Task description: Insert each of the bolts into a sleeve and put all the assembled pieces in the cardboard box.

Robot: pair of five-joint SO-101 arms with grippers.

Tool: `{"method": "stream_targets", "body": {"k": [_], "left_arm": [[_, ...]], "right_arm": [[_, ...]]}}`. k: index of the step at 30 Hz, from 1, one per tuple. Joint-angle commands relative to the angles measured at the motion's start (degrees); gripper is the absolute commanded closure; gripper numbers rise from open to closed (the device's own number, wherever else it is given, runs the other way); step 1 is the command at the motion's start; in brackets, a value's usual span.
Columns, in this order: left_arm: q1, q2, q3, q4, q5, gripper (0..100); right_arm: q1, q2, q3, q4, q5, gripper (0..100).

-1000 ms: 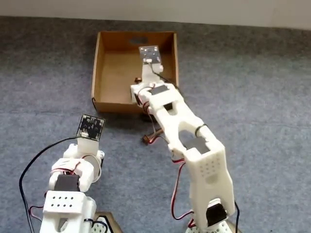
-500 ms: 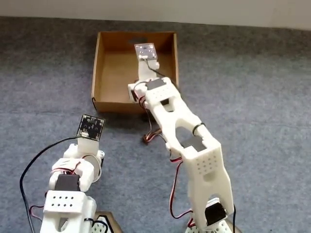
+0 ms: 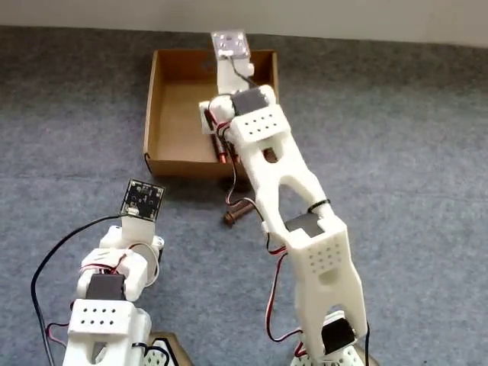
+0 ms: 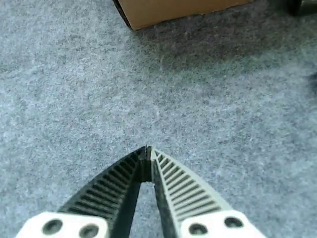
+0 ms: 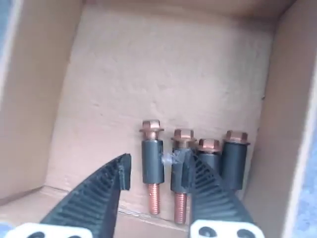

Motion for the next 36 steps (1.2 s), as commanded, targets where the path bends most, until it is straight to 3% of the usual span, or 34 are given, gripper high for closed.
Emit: {"method": "stream_targets", "body": {"k": [1, 5, 12, 20, 25, 31, 36], "left_arm": [[0.66, -0.75, -0.22, -0.97, 0.26, 98], [0.66, -0.75, -0.22, -0.97, 0.26, 98], [0.66, -0.75, -0.13, -1.05, 0.26, 98], [0.66, -0.75, -0.13, -1.14, 0.26, 98], [0.66, -0.75, -0.13, -1.14, 0.26, 98], [0.66, -0.75, -0.13, -1.23, 0.26, 98], [0.66, -0.75, -0.13, -1.23, 0.26, 98]], "right_arm": [[2.33, -0.48, -12.88, 7.34, 0.70, 83.7], [4.18, -0.04, -25.19, 16.04, 0.70, 83.7], [4.97, -0.04, -43.03, 29.05, 2.20, 92.5], [4.62, -1.45, -37.67, 29.14, 4.13, 92.5], [4.35, -10.15, -23.78, 29.23, 3.87, 92.5], [0.40, -26.95, 6.29, 27.82, 2.99, 92.4], [-2.15, -40.40, 29.14, 20.53, 4.92, 89.8]]}}
